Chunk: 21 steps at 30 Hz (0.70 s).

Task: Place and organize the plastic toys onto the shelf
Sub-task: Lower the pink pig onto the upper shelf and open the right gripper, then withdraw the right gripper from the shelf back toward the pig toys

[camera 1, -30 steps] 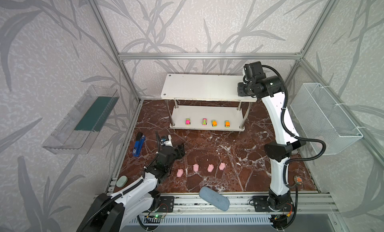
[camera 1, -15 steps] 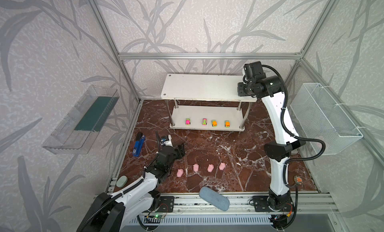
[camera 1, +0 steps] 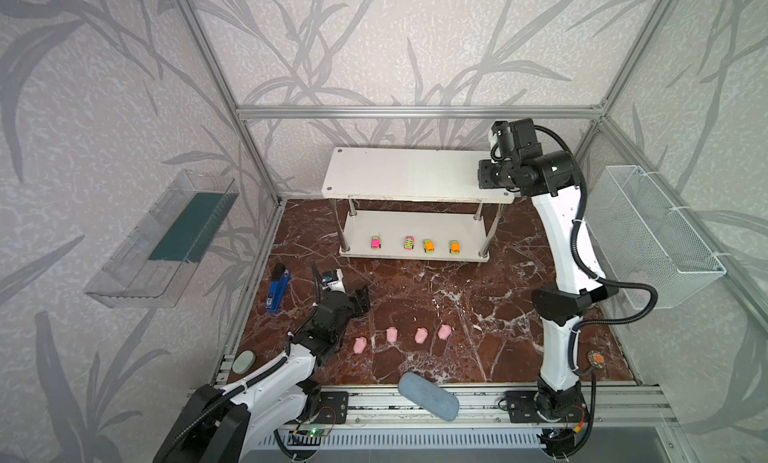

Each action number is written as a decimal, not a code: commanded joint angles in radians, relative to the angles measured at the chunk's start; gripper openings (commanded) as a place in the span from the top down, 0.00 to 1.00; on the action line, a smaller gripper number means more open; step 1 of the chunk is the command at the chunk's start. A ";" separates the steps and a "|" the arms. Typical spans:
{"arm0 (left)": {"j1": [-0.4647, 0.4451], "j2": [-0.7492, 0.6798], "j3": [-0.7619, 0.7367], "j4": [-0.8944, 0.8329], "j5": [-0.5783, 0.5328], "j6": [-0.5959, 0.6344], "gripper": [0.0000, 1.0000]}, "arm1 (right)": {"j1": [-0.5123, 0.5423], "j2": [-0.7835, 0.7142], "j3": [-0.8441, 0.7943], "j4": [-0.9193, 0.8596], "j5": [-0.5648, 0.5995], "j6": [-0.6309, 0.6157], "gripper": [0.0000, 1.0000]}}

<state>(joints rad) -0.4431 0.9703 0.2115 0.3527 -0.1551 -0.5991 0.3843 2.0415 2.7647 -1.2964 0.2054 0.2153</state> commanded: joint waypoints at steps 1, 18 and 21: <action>0.006 -0.002 -0.003 0.013 -0.003 -0.010 0.24 | -0.001 -0.125 -0.023 0.045 -0.041 -0.006 0.54; 0.007 -0.015 0.007 0.002 -0.005 0.011 0.24 | 0.339 -1.116 -1.442 0.553 0.073 0.022 0.52; 0.007 -0.030 0.007 -0.014 -0.019 0.021 0.24 | 0.420 -1.212 -1.614 0.517 0.144 0.136 0.51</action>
<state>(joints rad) -0.4419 0.9615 0.2115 0.3519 -0.1562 -0.5941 0.7513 0.8803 1.2552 -0.8085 0.2756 0.2390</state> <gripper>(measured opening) 0.762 0.487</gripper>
